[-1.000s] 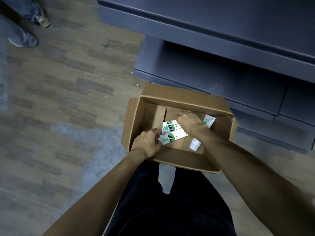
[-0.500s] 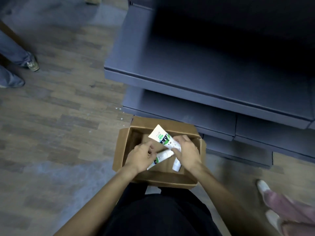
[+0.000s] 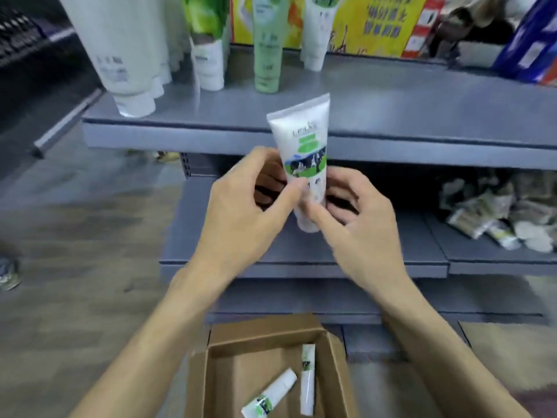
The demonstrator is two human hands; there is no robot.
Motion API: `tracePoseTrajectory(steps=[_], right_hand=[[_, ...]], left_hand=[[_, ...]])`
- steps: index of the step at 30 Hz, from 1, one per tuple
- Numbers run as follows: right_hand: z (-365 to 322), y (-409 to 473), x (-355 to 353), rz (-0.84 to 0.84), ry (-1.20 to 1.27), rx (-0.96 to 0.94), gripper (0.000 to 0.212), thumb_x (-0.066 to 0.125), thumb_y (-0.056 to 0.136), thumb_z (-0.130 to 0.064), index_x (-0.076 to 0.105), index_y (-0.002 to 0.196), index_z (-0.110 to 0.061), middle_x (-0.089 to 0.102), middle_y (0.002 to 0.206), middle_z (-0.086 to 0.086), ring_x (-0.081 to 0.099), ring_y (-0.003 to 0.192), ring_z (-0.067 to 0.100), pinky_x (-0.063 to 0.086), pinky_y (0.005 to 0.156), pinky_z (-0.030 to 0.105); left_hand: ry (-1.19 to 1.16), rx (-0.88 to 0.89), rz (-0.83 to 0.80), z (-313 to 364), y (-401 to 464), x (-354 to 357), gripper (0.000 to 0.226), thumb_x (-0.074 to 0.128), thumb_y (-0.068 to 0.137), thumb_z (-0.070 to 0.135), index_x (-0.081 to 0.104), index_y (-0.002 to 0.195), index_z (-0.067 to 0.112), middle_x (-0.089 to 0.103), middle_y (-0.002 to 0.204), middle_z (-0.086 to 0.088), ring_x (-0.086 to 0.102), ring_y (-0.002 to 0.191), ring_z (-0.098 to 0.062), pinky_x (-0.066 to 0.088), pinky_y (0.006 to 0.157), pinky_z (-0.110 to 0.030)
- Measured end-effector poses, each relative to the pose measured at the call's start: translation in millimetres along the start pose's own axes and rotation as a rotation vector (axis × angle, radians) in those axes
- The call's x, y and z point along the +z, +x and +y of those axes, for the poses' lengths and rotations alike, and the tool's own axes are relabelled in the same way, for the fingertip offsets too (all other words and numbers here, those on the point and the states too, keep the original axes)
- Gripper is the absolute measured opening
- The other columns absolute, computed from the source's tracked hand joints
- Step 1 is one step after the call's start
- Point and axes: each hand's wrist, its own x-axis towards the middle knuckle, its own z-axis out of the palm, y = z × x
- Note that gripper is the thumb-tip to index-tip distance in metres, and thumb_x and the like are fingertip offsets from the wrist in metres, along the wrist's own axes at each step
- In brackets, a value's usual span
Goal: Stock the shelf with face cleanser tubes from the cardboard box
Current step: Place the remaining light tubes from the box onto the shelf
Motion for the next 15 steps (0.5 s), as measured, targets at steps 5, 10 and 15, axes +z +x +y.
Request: tracePoseTrajectory(steps=[5,10,15], right_hand=[[-65,76,-29,0.134,-0.04,-0.173,0.037,0.077,0.084,-0.021,0.064,0.118,-0.015,0.071,0.112,-0.001,0.067,0.106,0.009,0.058,0.083,0.024],[-72,113,-45,0.187,-0.08,-0.176,0.036,0.08,0.081,-0.018,0.065,0.113,-0.016,0.072,0.107,-0.007,0.067,0.101,0.005,0.052,0.077,0.011],[-34,131,-43,0.114,-0.087,-0.031,0.033,0.079,0.082,-0.017,0.06,0.11,-0.018,0.071,0.107,-0.008,0.067,0.101,0.006,0.055,0.086,0.025]], left_hand=[[-0.039,0.186,0.073,54,80,-7,0.02,0.07,0.09,0.03,0.062,0.105,0.019,0.065,0.087,0.014,0.064,0.078,-0.002,0.05,0.067,-0.014],[-0.008,0.24,0.077,58,113,0,0.023,0.07,0.09,0.03,0.063,0.107,0.017,0.065,0.086,0.013,0.063,0.079,-0.003,0.051,0.068,-0.018],[0.069,0.209,0.099,31,120,14,0.021,0.068,0.085,0.037,0.061,0.102,0.026,0.066,0.084,0.014,0.063,0.078,-0.002,0.05,0.066,-0.017]])
